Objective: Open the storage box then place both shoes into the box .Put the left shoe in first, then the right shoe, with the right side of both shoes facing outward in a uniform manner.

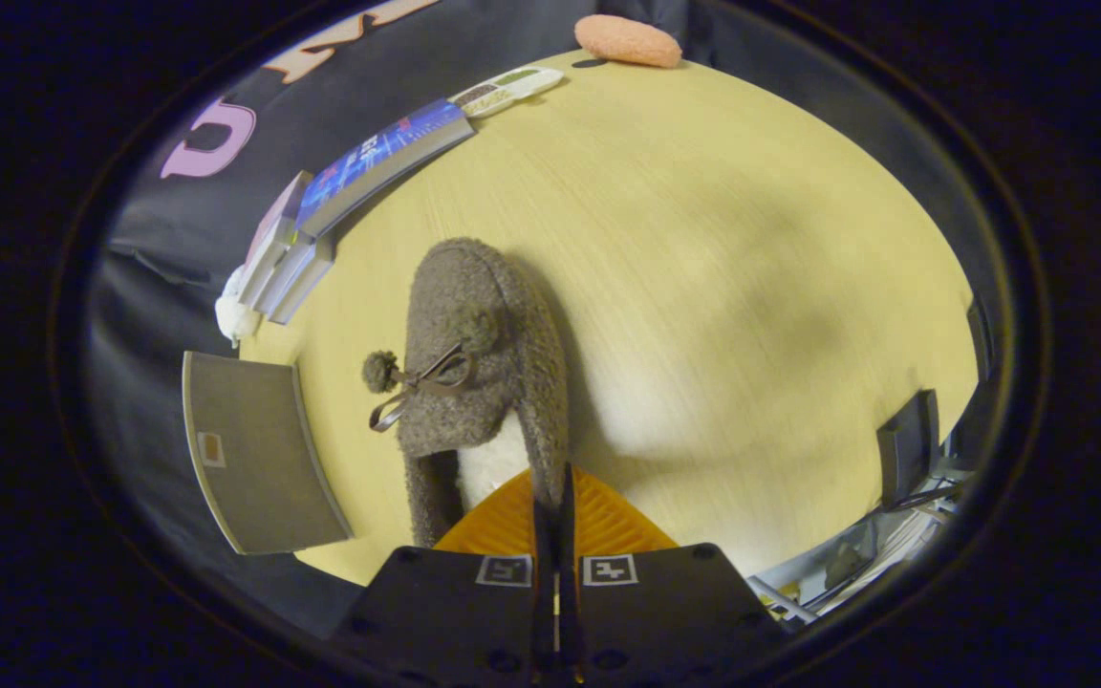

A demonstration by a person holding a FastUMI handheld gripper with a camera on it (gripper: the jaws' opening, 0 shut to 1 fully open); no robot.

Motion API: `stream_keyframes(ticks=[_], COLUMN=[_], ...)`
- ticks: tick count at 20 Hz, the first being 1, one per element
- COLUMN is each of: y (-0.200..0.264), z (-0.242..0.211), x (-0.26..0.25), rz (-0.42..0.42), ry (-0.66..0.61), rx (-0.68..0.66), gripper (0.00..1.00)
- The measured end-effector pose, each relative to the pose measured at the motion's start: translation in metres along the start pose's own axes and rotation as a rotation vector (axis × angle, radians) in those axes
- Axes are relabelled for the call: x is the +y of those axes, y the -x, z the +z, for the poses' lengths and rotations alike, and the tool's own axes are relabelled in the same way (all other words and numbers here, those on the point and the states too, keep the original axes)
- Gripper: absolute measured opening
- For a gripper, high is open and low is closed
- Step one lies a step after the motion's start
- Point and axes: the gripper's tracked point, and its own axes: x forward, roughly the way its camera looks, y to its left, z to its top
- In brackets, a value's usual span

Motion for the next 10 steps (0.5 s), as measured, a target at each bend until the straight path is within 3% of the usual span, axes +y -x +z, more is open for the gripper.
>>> stream_keyframes(ticks=[5, 10], y=[0.016, 0.044], z=[0.006, 0.016], x=[0.037, 0.091], rz=[0.102, 0.186], ry=[-0.068, -0.055], rx=[-0.026, -0.07], gripper=[0.05, 0.05])
